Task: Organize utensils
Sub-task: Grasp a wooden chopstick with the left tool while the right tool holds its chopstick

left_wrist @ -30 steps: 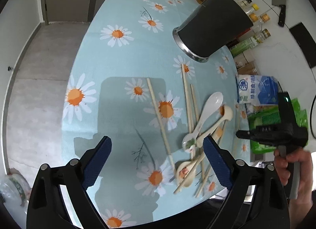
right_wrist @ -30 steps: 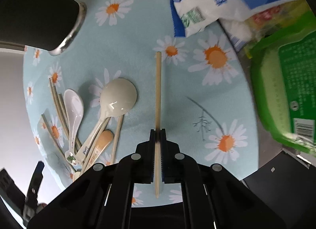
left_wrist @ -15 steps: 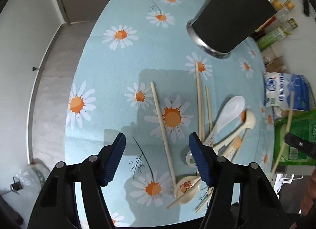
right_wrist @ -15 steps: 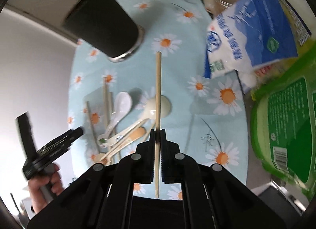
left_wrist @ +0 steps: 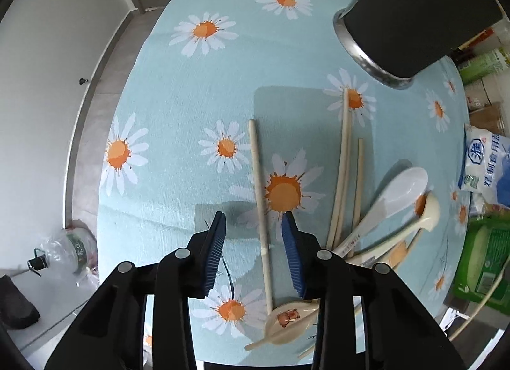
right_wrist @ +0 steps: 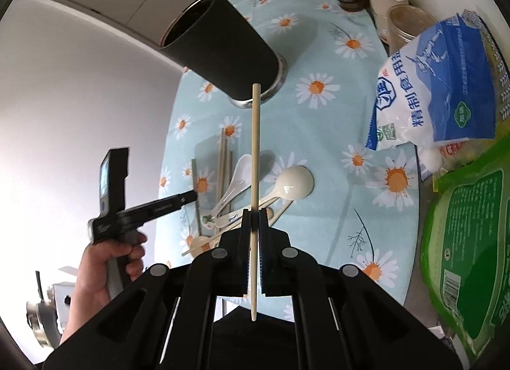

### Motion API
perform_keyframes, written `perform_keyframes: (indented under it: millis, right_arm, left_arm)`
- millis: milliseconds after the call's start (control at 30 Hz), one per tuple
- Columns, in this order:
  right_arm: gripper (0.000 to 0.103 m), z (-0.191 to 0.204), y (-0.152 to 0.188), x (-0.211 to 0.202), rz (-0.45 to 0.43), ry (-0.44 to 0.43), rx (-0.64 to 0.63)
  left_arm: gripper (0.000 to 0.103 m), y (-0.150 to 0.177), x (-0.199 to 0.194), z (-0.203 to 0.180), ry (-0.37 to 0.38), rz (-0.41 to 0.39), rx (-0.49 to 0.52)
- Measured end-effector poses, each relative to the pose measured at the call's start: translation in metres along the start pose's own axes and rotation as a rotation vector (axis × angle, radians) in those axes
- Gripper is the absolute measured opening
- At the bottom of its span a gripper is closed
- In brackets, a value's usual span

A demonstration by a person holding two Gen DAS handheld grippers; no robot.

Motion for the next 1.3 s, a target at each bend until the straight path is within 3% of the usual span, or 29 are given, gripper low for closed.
perform_keyframes:
  millis: [200, 400, 667, 767, 833, 1300]
  right_arm:
    - [0.006, 0.000, 0.000, -0.008, 0.021, -0.036, -0.038]
    - [0.006, 0.002, 0.000, -0.007, 0.049, -0.070, -0.047]
    - [0.006, 0.001, 0.014, 0.000, 0.080, -0.072, -0.050]
    - [0.006, 0.003, 0.013, 0.002, 0.072, -0.074, -0.039]
    - [0.006, 0.002, 0.012, 0.003, 0.061, -0.064, -0.028]
    - [0.006, 0.020, -0.005, 0.029, 0.015, -0.013, 0.016]
  left_arm:
    - [0.030, 0.001, 0.010, -0.009, -0.006, 0.038, -0.029]
    - [0.023, 0.001, 0.011, -0.012, -0.064, 0.026, -0.012]
    - [0.020, 0.010, 0.007, -0.020, -0.068, 0.006, 0.027]
    - [0.009, 0.011, 0.003, -0.021, -0.067, 0.008, 0.036]
    - [0.004, 0.011, 0.001, -0.018, -0.052, 0.004, 0.040]
    - [0.004, -0.002, -0.007, -0.002, 0.111, -0.008, 0.120]
Point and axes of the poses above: each gripper's, at about its wrist camera, not at the fingertips, and x roughly the way its jaws point, z to its left, y to its underside, the point moved 5 cm from there along x, roughly the way its jaws point, and after that the axes turned 5 degrees about -z, right-handed, at the moved point
